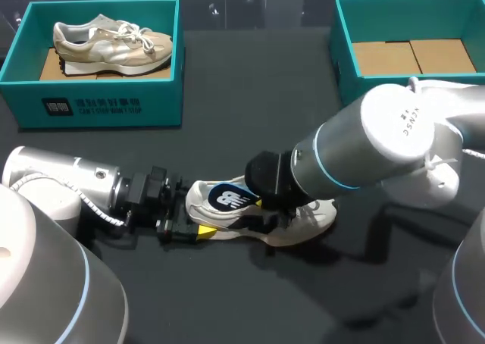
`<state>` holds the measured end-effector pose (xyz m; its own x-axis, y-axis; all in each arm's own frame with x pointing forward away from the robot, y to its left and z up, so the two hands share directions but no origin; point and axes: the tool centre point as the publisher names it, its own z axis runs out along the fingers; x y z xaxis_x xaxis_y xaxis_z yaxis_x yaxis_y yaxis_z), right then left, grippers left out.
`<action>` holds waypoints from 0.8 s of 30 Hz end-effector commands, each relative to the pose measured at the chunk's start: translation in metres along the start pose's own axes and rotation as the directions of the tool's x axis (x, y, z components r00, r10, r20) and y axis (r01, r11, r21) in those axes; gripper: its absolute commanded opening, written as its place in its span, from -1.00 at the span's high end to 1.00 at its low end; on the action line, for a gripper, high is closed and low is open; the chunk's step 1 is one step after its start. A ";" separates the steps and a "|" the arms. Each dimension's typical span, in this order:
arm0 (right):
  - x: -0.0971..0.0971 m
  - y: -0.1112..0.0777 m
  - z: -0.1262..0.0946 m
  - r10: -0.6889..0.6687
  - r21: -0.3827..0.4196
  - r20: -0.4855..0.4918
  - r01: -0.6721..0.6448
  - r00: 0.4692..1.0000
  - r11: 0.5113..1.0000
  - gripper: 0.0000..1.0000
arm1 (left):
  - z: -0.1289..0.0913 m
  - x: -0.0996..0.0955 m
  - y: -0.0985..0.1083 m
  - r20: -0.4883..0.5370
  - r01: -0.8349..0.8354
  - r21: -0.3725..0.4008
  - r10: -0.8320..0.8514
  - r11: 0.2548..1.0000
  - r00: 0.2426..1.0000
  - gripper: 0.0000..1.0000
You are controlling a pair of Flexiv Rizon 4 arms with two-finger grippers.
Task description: Take the shoe out of the shoebox, open the shoe tongue, remove and reinsert the insole, then place the shoe into the shoebox
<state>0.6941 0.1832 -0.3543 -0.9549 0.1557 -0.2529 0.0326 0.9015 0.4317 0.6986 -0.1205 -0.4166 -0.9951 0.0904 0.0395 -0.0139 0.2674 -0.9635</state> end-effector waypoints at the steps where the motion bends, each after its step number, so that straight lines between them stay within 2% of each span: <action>1: -0.005 -0.002 -0.008 -0.031 -0.083 -0.005 0.031 0.999 0.996 1.00 | 0.000 0.000 0.002 0.002 0.000 -0.001 0.000 1.000 1.000 1.00; 10: -0.022 0.035 -0.006 -0.146 -0.043 -0.063 0.144 0.987 0.989 1.00 | 0.000 0.000 0.002 0.002 0.000 -0.001 0.000 1.000 1.000 1.00; 19: -0.019 0.065 -0.004 -0.180 -0.002 -0.140 0.181 0.974 0.983 1.00 | 0.000 0.000 0.002 0.002 0.000 -0.001 0.000 1.000 1.000 1.00; 24: -0.015 0.072 -0.005 -0.151 0.019 -0.171 0.157 0.974 0.987 1.00 | 0.000 0.000 0.002 0.002 0.000 -0.001 0.000 1.000 1.000 1.00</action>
<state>0.7081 0.2345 -0.3161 -0.9837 -0.0554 -0.1711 -0.1210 0.9076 0.4019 0.6989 -0.1196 -0.4169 -0.9952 0.0893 0.0398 -0.0145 0.2680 -0.9633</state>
